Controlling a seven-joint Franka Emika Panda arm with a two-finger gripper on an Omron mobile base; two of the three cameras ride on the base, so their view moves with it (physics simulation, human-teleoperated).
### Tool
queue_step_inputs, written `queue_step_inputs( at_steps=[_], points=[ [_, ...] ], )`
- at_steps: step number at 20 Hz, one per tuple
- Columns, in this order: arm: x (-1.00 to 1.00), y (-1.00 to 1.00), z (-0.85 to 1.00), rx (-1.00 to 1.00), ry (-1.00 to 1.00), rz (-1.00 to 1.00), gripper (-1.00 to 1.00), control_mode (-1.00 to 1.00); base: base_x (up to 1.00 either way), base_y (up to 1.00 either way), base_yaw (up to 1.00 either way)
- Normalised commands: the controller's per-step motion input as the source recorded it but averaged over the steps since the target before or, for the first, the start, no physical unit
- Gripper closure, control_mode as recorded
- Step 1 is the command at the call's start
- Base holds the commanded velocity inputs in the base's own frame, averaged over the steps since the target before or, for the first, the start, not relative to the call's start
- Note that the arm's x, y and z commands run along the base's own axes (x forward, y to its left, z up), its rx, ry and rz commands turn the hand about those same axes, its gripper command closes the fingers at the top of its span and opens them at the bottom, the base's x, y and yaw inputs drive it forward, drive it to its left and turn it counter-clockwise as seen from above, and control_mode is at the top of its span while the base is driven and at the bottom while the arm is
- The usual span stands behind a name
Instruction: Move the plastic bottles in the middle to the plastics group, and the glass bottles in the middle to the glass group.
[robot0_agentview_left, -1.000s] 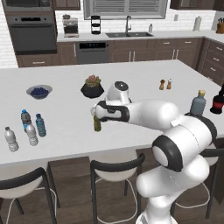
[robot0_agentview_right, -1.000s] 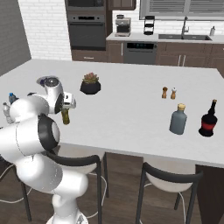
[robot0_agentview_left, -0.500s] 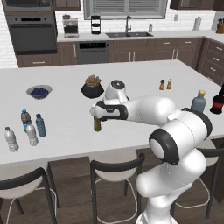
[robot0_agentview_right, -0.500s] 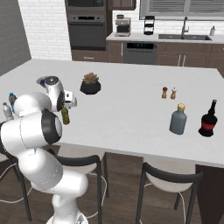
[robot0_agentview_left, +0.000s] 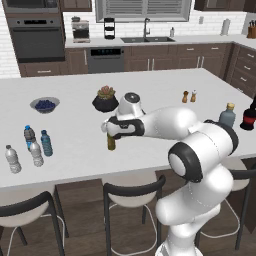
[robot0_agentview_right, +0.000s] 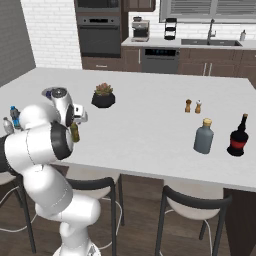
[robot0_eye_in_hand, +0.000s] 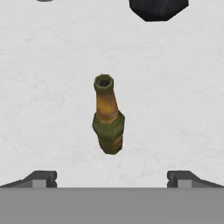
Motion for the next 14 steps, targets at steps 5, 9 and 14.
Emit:
queue_step_inputs(
  at_steps=[5, 9, 14],
  points=[
    [0.17, 0.00, -0.20, 0.00, 0.00, 0.00, -1.00, -1.00, 0.00, 0.00, 0.00],
    [0.11, 0.00, -0.08, 0.00, 0.00, 0.00, -1.00, -1.00, 0.00, 0.00, 0.00],
    [0.02, 0.05, 0.00, 0.00, 0.00, 0.00, -1.00, -1.00, 0.00, 0.00, 0.00]
  ],
)
